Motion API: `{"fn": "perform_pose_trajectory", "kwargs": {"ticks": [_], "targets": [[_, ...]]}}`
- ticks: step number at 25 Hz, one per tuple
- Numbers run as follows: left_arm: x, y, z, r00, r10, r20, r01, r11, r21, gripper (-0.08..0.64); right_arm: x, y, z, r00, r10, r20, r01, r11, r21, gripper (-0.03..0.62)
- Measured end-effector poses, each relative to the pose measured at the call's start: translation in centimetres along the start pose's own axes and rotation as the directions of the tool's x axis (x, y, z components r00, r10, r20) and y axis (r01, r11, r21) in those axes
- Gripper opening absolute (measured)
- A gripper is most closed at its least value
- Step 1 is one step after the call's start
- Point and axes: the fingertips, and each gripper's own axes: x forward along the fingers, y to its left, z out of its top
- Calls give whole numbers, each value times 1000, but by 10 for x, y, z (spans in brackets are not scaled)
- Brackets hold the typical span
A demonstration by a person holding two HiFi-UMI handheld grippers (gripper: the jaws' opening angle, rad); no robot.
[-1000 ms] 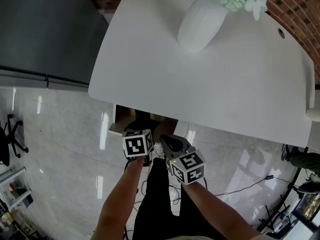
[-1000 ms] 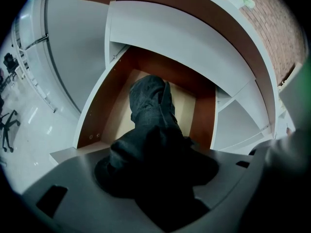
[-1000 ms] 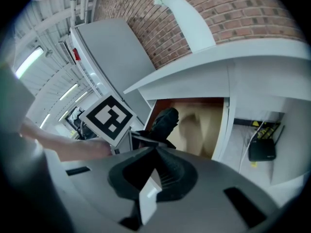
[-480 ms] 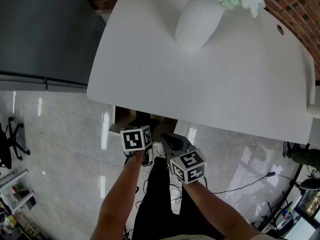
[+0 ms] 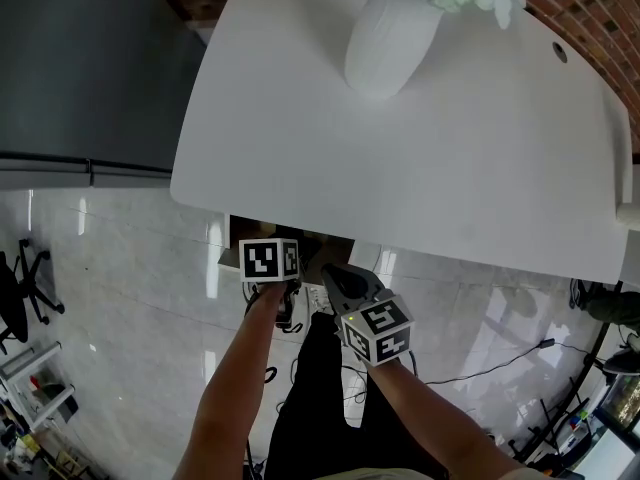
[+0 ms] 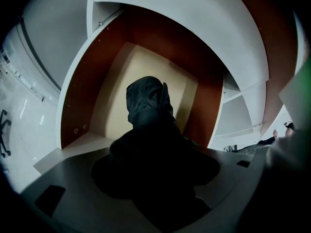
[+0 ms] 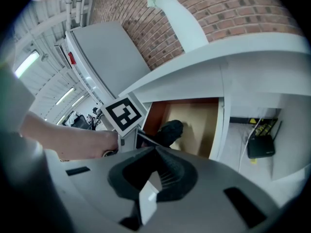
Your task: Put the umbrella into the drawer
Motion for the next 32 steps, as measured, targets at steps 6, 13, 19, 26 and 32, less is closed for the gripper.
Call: {"fn": "perform_pose_trajectory", "kwargs": {"ticks": [6,13,19,26,32], "targets": [[6,-2,-3,1000,1,-27,-1,1000,18,281,-1,-3,1,1000,-6,6,6,1000,12,17],[15,-5,-8,996,20,-82,-14,998,69,301,-4,-9,0,1000,-20,9,20,1000,23,17],[19,-6,-10,992,26,-120,-16,996,88,301,-9,-14,2,999,-30,16,30,999,24,17],[18,-6,-8,996,33,-87,-25,996,89,301,-19,-17,4,999,-43,20,42,999,21,17],[11,1,-7,995,94,-24,-93,995,37,301,-35,-21,4,998,-55,24,54,998,22,17]]}}
